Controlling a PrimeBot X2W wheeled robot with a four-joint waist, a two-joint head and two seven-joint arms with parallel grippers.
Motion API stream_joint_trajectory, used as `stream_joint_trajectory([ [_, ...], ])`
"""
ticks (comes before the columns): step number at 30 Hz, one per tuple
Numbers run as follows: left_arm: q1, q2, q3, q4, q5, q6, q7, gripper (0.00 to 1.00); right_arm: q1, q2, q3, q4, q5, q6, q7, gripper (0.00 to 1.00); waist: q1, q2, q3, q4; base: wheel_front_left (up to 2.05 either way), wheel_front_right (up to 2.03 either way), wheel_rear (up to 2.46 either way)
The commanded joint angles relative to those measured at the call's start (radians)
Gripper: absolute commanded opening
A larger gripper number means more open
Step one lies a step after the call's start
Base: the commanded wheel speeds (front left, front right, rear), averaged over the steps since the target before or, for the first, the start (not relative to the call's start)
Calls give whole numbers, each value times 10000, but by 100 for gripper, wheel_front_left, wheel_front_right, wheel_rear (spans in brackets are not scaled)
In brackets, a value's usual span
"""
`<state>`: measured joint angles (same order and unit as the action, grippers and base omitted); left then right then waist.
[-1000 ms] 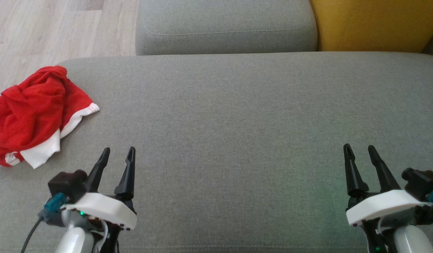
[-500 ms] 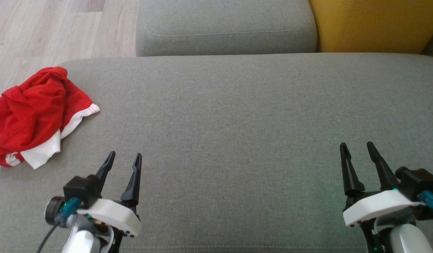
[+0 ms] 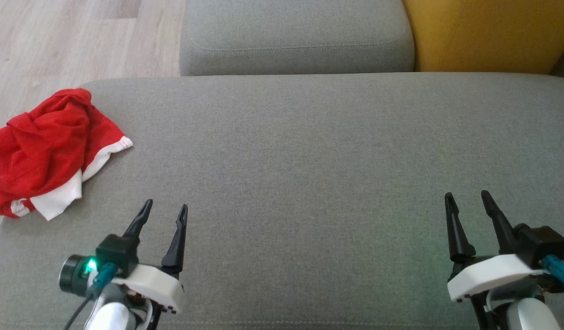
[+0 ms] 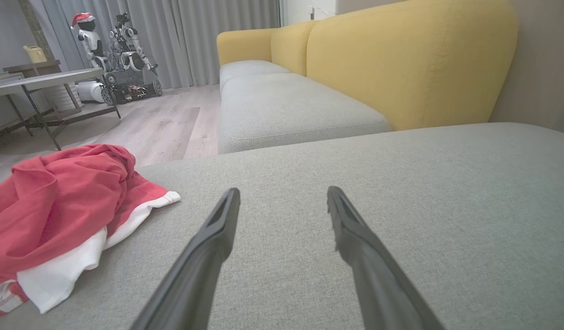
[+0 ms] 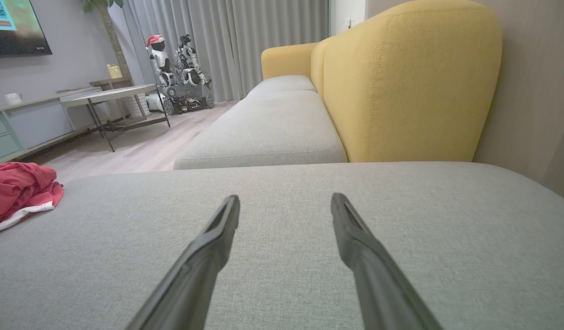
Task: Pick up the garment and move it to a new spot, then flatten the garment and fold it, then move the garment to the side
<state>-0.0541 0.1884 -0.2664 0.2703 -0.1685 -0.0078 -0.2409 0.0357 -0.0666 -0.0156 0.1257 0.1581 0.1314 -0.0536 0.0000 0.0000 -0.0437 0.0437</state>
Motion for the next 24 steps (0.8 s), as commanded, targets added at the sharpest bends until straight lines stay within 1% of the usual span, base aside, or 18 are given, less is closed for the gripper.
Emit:
stream_joint_trajectory([
  [1,-665,211,272,-223,357,46,-196,100,-271,-16,145,-382,-355,-7,-134,100,0,0,-14,11,0,0,0],
  [13,-672,62,432,145,-8,30,-208,100,-224,88,-3,-308,-21,-7,-13,100,0,0,-12,6,0,0,0],
  [24,-686,31,457,296,-69,103,-208,100,-131,121,-48,-329,-161,-7,64,100,0,0,-32,6,0,0,0],
])
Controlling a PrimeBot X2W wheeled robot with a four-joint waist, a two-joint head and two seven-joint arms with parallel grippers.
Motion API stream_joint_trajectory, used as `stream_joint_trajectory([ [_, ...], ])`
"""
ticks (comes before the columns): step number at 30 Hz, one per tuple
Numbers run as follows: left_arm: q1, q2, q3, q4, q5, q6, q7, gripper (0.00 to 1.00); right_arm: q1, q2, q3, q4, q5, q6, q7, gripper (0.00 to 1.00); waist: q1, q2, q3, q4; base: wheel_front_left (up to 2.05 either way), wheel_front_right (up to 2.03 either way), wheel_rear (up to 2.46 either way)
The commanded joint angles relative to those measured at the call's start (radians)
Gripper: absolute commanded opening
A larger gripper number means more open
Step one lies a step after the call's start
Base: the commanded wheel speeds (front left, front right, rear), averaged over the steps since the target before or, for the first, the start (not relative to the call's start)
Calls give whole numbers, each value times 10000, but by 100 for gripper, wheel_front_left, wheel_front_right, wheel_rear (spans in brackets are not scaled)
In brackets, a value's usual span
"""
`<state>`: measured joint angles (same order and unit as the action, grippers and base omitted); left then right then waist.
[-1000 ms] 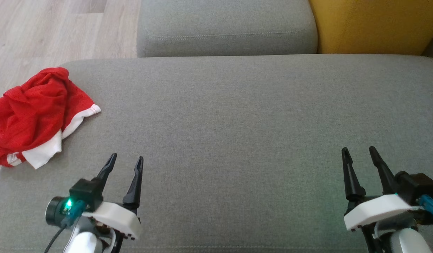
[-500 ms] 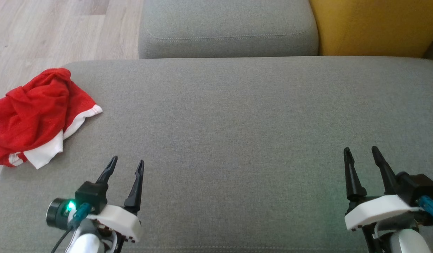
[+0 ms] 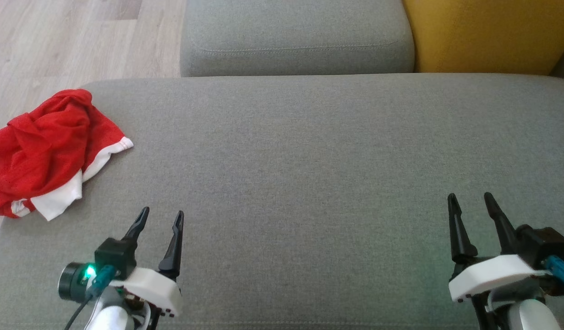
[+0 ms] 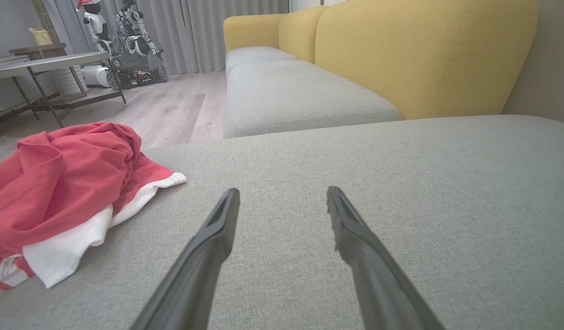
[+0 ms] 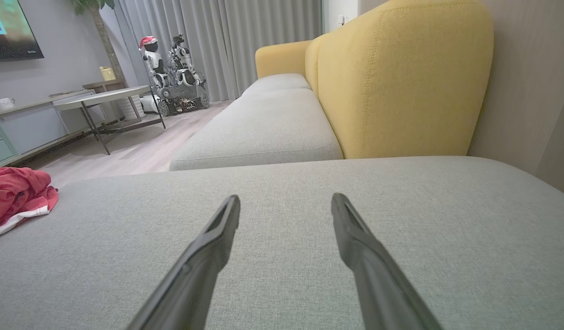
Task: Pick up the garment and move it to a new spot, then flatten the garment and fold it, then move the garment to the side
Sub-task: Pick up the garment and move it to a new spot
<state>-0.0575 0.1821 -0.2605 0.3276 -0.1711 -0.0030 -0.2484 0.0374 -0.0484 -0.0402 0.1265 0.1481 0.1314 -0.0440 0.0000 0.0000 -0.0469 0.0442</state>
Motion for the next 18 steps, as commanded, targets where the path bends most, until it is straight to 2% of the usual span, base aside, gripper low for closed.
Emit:
stream_joint_trajectory([
  [1,-659,99,395,-264,-39,57,-134,100,-142,-60,194,-331,-69,-7,-27,100,0,0,2,3,0,0,0],
  [5,-720,101,358,-226,-13,55,-134,100,-137,-57,149,-332,-113,-7,-12,100,0,0,15,73,0,0,0],
  [10,-886,27,355,-159,-49,43,-134,100,-92,-56,65,-480,-243,-7,29,100,0,0,35,531,0,0,0],
  [15,-1003,39,414,-121,-69,61,-134,100,-97,-48,143,-623,-324,-7,52,100,0,0,76,1318,0,0,0],
  [18,-1040,106,520,-154,-87,99,-134,100,-133,-40,285,-701,-298,-7,33,100,0,0,114,2052,0,0,0],
])
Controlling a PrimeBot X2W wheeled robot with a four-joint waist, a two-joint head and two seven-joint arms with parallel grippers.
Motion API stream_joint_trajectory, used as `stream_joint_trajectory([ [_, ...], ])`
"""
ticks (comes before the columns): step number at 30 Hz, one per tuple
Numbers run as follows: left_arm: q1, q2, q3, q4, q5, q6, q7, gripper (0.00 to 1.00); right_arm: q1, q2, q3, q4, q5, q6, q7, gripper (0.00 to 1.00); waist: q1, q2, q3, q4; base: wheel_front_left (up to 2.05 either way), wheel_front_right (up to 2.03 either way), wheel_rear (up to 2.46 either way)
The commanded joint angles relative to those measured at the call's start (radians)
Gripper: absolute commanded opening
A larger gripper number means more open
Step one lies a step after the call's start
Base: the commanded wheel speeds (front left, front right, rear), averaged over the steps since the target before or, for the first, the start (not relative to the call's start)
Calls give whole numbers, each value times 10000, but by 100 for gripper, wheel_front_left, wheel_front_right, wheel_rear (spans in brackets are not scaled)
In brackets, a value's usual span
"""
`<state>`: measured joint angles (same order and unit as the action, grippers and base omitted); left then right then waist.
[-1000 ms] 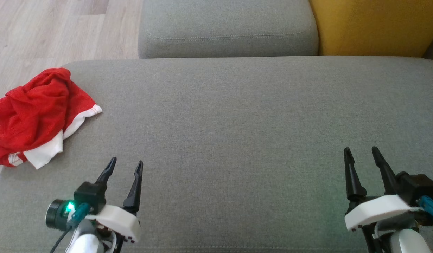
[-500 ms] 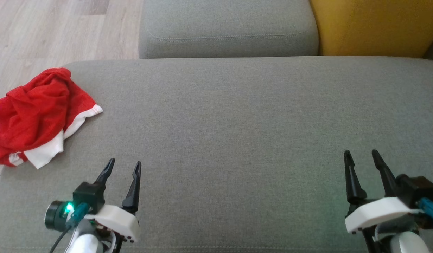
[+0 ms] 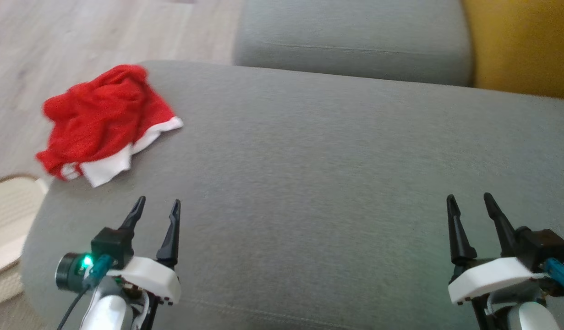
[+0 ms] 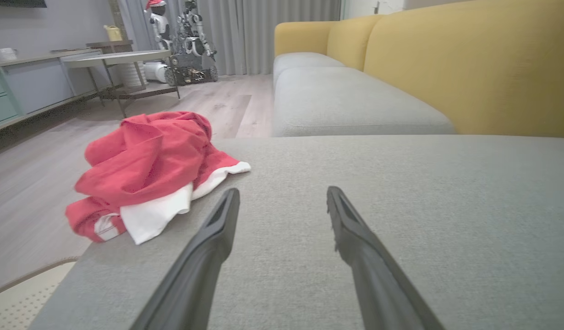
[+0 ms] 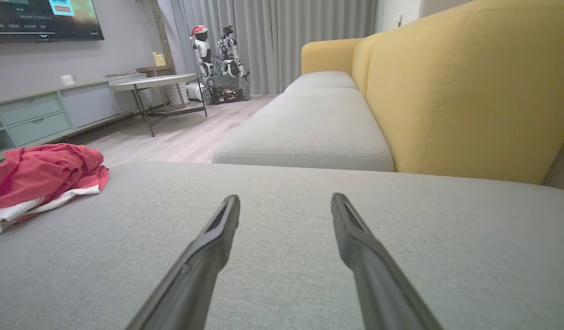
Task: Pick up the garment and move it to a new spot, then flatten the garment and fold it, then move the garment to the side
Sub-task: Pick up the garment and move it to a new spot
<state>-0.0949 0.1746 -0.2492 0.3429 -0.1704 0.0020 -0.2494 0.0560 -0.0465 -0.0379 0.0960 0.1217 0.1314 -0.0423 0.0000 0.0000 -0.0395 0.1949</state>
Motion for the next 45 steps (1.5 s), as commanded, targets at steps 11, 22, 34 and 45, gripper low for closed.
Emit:
stream_joint_trajectory([
  [11,-589,319,828,-693,-107,238,-124,100,-432,-43,522,-466,-152,-7,-40,100,0,0,177,2160,0,0,0],
  [22,-494,412,1203,-856,-166,297,-124,100,-630,-39,672,-329,-315,-7,-156,100,0,0,266,2834,0,0,0],
  [34,-558,313,1350,-888,-210,261,-124,100,-667,-38,608,-366,-349,-7,-145,100,0,0,331,2874,0,0,0],
  [45,-1903,173,1971,-1365,-546,81,-124,100,-1453,-245,585,-1198,-671,-7,435,100,0,0,2071,2417,0,0,0],
])
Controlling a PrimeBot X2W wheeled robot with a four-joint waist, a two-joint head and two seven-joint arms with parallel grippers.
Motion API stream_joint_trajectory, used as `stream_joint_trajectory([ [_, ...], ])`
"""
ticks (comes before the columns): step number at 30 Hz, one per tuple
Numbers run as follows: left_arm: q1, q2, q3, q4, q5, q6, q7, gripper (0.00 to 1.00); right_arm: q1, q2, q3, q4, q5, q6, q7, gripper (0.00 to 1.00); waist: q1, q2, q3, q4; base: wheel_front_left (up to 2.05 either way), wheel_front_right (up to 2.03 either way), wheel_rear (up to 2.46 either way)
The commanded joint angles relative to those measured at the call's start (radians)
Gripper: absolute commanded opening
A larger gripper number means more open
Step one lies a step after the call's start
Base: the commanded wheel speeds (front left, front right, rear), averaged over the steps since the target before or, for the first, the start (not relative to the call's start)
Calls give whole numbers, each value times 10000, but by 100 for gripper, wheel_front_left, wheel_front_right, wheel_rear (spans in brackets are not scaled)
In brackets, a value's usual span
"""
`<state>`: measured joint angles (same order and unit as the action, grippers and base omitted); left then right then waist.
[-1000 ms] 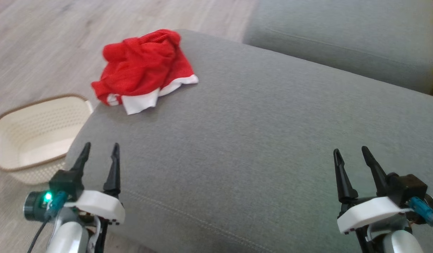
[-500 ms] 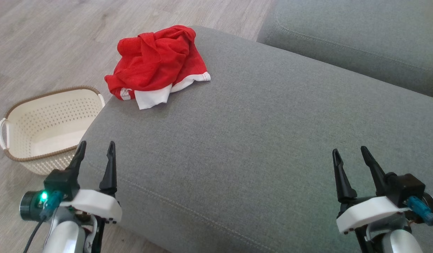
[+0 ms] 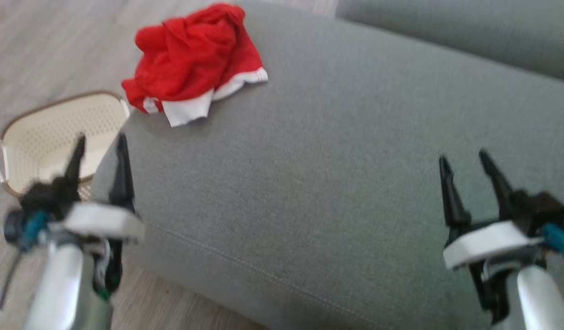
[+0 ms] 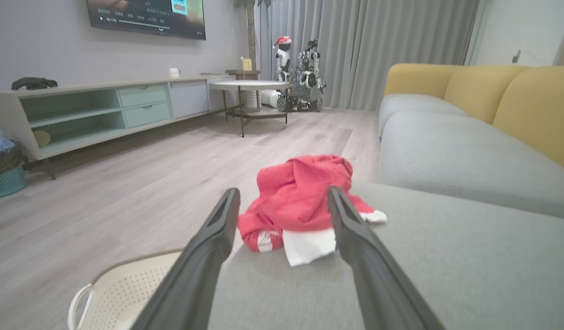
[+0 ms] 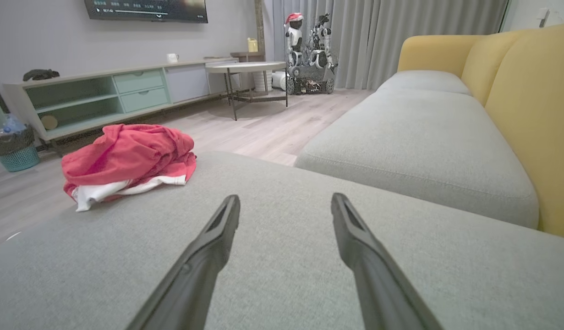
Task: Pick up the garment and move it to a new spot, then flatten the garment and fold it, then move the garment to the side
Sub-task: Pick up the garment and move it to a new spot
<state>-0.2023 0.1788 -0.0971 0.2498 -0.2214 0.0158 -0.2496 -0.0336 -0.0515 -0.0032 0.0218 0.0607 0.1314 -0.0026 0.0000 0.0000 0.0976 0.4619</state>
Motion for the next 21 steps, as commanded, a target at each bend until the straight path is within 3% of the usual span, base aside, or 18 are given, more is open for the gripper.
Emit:
stream_joint_trajectory([
  [1,-1076,92,542,-432,-83,-64,-122,100,-686,-250,250,-560,-105,-7,117,100,0,0,933,-313,0,0,0],
  [8,-2832,69,816,474,-221,-423,-122,100,-1415,-587,244,-1134,-298,-7,579,100,0,0,2326,-700,0,0,0],
  [16,-5352,770,880,3804,44,-933,-122,100,-2213,-842,585,-1412,-355,-7,810,100,0,0,3459,-1546,0,0,0],
  [21,-6244,1345,799,5810,354,-1035,-122,100,-2411,-856,807,-1370,-312,-7,781,100,0,0,3727,-2060,0,0,0],
])
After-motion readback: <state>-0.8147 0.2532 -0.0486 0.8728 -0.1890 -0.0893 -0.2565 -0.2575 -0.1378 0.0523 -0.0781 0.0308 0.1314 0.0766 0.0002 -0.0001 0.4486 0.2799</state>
